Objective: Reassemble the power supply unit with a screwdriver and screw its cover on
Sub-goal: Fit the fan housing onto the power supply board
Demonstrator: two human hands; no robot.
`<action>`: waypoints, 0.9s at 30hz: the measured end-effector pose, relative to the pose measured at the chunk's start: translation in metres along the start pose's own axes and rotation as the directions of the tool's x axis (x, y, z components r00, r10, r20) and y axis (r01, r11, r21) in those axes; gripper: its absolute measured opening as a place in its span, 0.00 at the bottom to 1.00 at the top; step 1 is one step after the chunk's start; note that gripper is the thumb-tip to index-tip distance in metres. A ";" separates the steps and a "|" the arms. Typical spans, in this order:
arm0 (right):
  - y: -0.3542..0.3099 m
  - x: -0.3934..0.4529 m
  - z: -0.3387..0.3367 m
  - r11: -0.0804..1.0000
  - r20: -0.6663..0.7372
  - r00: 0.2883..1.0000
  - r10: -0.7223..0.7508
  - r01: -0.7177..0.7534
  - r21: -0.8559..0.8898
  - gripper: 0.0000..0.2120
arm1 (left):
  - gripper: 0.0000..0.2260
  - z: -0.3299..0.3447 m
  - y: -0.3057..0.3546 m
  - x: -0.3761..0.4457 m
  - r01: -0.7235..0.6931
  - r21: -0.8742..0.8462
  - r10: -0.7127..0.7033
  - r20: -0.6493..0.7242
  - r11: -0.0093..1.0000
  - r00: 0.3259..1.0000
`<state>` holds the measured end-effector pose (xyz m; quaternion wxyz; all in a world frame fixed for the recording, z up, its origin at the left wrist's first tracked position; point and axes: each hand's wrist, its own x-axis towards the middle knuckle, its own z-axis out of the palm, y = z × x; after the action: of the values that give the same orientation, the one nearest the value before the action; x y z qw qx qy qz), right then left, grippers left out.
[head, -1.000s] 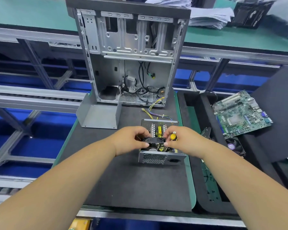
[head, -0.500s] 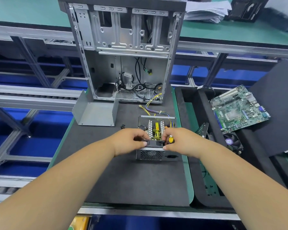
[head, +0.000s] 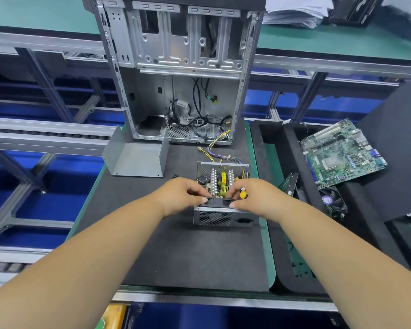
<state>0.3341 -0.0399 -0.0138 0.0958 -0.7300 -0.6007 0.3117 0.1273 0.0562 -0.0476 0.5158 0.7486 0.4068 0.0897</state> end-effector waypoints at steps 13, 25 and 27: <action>-0.006 0.012 0.003 0.997 -0.128 0.992 0.022 -0.032 -0.075 0.06 | 0.09 -0.006 0.001 0.006 0.004 0.030 -0.005 0.041 1.000 0.999; -0.006 0.016 0.003 0.991 -0.094 0.995 0.021 -0.033 -0.131 0.09 | 0.09 -0.003 0.002 0.004 -0.030 0.200 0.024 0.034 0.979 0.999; -0.005 0.017 0.003 0.993 -0.087 0.996 0.023 -0.033 -0.111 0.10 | 0.09 -0.003 0.005 0.003 -0.031 0.227 0.024 0.034 0.974 0.999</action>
<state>0.3295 -0.0238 -0.0194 0.0758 -0.7553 -0.6024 0.2470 0.1302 0.0600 -0.0428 0.4318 0.8094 0.3961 0.0380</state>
